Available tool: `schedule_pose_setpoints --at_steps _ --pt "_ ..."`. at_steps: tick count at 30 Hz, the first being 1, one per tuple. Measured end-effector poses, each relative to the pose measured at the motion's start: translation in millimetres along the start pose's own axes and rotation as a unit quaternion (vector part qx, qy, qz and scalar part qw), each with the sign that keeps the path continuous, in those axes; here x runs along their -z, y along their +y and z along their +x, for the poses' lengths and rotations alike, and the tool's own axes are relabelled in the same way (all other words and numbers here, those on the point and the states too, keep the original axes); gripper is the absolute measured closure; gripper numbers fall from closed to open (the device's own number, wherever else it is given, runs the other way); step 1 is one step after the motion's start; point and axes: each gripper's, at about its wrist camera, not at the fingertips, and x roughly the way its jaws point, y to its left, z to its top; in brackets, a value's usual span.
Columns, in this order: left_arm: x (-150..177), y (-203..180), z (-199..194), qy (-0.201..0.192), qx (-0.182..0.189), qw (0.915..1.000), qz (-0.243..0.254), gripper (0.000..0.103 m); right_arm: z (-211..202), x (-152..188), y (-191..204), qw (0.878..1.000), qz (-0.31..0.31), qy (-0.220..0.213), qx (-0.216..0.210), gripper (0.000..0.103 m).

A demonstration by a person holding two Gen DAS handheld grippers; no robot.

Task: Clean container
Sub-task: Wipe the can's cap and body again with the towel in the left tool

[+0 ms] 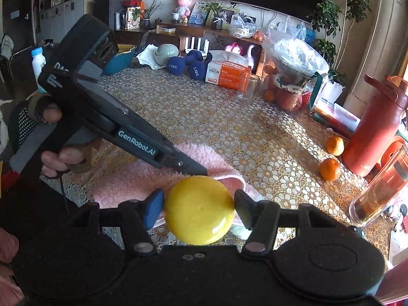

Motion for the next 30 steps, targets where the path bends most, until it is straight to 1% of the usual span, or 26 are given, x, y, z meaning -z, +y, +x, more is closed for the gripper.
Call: schedule_pose_setpoints --at_steps 5,8,12,15,17,19,21,24,25,28,30 --pt "15 16 3 0.019 -0.025 0.9995 0.003 0.086 2 -5 2 1.000 -0.020 0.004 -0.006 0.043" --pt "17 21 -10 0.010 -0.015 0.9998 -0.007 0.086 3 -8 7 0.999 -0.050 0.006 -0.013 0.043" --pt "8 17 -36 -0.019 0.016 0.9996 -0.013 0.086 6 -12 17 0.995 -0.098 0.012 -0.022 0.043" --pt "-2 3 -56 -0.046 0.052 0.9976 0.001 0.086 8 -13 20 0.993 -0.115 0.013 -0.026 0.043" --pt "-8 -7 -67 -0.062 0.074 0.9952 0.009 0.086 10 -14 23 0.991 -0.128 0.014 -0.020 0.043" --pt "-13 -18 -74 -0.071 0.098 0.9925 0.012 0.086 10 -13 28 0.989 -0.144 0.012 -0.018 0.043" --pt "-17 -29 -72 -0.072 0.112 0.9908 0.022 0.086 10 -12 33 0.987 -0.158 0.011 -0.015 0.043" --pt "-13 -43 -61 -0.062 0.104 0.9915 0.046 0.086 10 -13 35 0.987 -0.161 0.010 -0.014 0.043" --pt "-11 -43 -57 -0.058 0.100 0.9922 0.046 0.086 10 -12 35 0.987 -0.160 0.010 -0.014 0.043" --pt "-6 -33 -49 -0.056 0.097 0.9934 0.024 0.086 10 -11 36 0.987 -0.161 0.009 -0.011 0.043" --pt "-7 -23 -46 -0.056 0.089 0.9945 0.007 0.086 9 -10 37 0.986 -0.163 0.008 -0.010 0.043"
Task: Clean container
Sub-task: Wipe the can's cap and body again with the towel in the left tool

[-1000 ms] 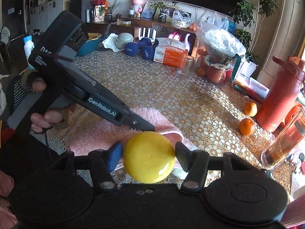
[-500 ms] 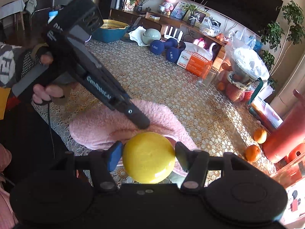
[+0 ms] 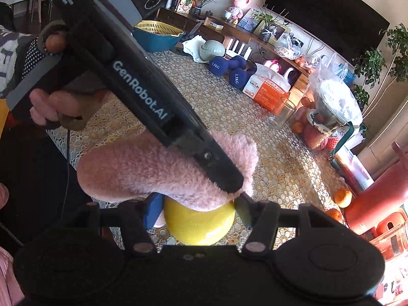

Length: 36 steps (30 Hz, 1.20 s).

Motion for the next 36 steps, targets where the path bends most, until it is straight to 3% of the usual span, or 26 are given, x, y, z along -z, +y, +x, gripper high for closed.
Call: schedule_pose_setpoints --at_steps 7,14,26,30,36 --pt "8 29 19 0.031 -0.049 0.9980 -0.024 0.087 0 -1 0 1.000 0.001 -0.010 -0.004 0.043" --pt "19 45 29 0.047 -0.062 0.9963 -0.035 0.087 0 0 -3 1.000 0.003 -0.014 -0.007 0.043" --pt "33 44 -10 0.021 -0.064 0.9961 -0.057 0.086 4 -3 -5 1.000 -0.017 -0.009 -0.018 0.041" --pt "37 44 -14 0.016 -0.070 0.9954 -0.064 0.086 3 -3 -10 0.999 0.036 -0.006 -0.011 0.040" --pt "46 43 -14 0.017 -0.079 0.9950 -0.059 0.086 -2 0 -16 0.989 0.145 0.006 0.021 0.034"
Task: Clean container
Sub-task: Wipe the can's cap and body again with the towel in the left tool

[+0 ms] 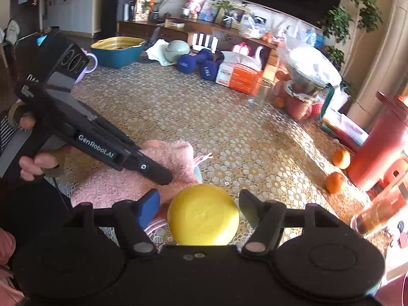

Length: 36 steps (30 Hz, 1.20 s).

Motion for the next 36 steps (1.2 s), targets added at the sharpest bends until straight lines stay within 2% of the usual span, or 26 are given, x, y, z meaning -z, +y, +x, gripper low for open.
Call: schedule_pose_setpoints --at_steps 5,7,9,11,14,18,23,25,28,31,36 --pt "5 3 -3 -0.001 0.002 1.0000 -0.006 0.086 3 6 -8 0.996 0.068 0.027 0.041 0.032" --pt "6 4 -4 -0.001 0.003 1.0000 -0.007 0.086 5 12 -16 0.992 0.113 0.036 0.030 0.034" --pt "7 4 -5 -0.001 0.005 0.9999 -0.010 0.086 4 19 -21 0.989 0.144 0.032 0.027 0.041" --pt "7 4 -6 -0.001 0.009 0.9999 -0.014 0.086 1 23 -23 0.988 0.151 0.028 0.025 0.041" --pt "2 -1 -11 -0.004 0.025 0.9996 -0.008 0.086 -2 25 -19 0.992 0.125 0.026 0.022 0.041" --pt "-17 -20 -27 -0.028 0.073 0.9969 0.008 0.086 -6 26 3 0.999 0.035 0.020 0.023 0.041" --pt "-41 -57 -36 -0.044 0.112 0.9913 0.053 0.086 -4 25 27 0.998 -0.056 0.010 0.036 0.041" --pt "-45 -72 -28 -0.037 0.111 0.9902 0.076 0.086 -3 25 35 0.995 -0.088 0.006 0.041 0.041" --pt "-43 -82 -5 -0.013 0.085 0.9915 0.097 0.086 -1 25 43 0.992 -0.116 0.001 0.044 0.041" --pt "-37 -76 12 0.006 0.064 0.9932 0.097 0.086 0 23 41 0.993 -0.115 0.002 0.040 0.041" --pt "-39 -58 18 0.007 0.048 0.9958 0.078 0.087 1 22 36 0.994 -0.105 -0.001 0.033 0.041"
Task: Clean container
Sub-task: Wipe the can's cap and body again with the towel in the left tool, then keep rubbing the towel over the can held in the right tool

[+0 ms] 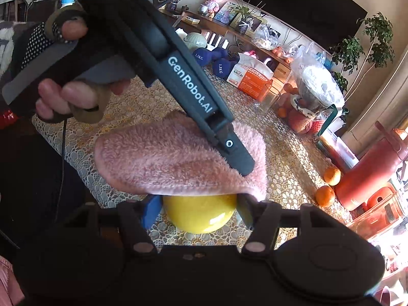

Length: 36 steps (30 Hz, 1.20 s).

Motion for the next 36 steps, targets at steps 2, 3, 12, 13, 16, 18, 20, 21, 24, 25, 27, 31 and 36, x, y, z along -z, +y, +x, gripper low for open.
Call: schedule_pose_setpoints --at_steps 2,3,12,13,16,18,20,21,24,25,27,31,36 --pt "0 7 3 0.006 -0.013 0.9999 -0.002 0.087 1 -1 -2 1.000 0.002 -0.001 -0.003 0.041" --pt "0 10 5 0.010 -0.019 0.9998 -0.002 0.087 1 -1 -2 1.000 0.003 -0.001 -0.004 0.041" --pt "15 33 15 0.037 -0.053 0.9978 -0.013 0.087 2 -3 -4 1.000 0.003 0.000 -0.011 0.041" --pt "18 33 13 0.040 -0.058 0.9975 -0.011 0.087 2 -2 -4 1.000 0.002 0.000 -0.012 0.041" --pt "23 33 4 0.046 -0.069 0.9965 -0.002 0.087 1 -1 -3 1.000 -0.003 -0.001 -0.013 0.041" --pt "26 31 -7 0.039 -0.082 0.9959 -0.001 0.086 0 -1 -2 1.000 -0.005 -0.001 -0.013 0.041" --pt "26 28 -22 0.019 -0.072 0.9972 -0.009 0.086 0 -1 -2 1.000 -0.004 -0.001 -0.013 0.041" --pt "24 26 -30 0.005 -0.063 0.9979 -0.012 0.086 0 0 -2 1.000 -0.004 -0.002 -0.013 0.041" --pt "15 10 -50 -0.028 -0.034 0.9990 -0.011 0.086 0 0 -1 1.000 -0.004 -0.003 -0.012 0.041" --pt "11 4 -55 -0.037 -0.021 0.9991 -0.009 0.086 -1 0 -1 1.000 -0.006 -0.004 -0.012 0.041" --pt "5 -9 -60 -0.047 0.002 0.9989 -0.002 0.086 -1 0 -1 1.000 -0.006 -0.004 -0.012 0.041" --pt "1 -29 -45 -0.038 0.014 0.9990 0.018 0.086 -1 0 -2 1.000 -0.001 -0.004 -0.013 0.041" --pt "5 -24 -15 -0.017 -0.020 0.9995 0.020 0.086 -1 -1 -3 1.000 0.004 -0.005 -0.015 0.041"
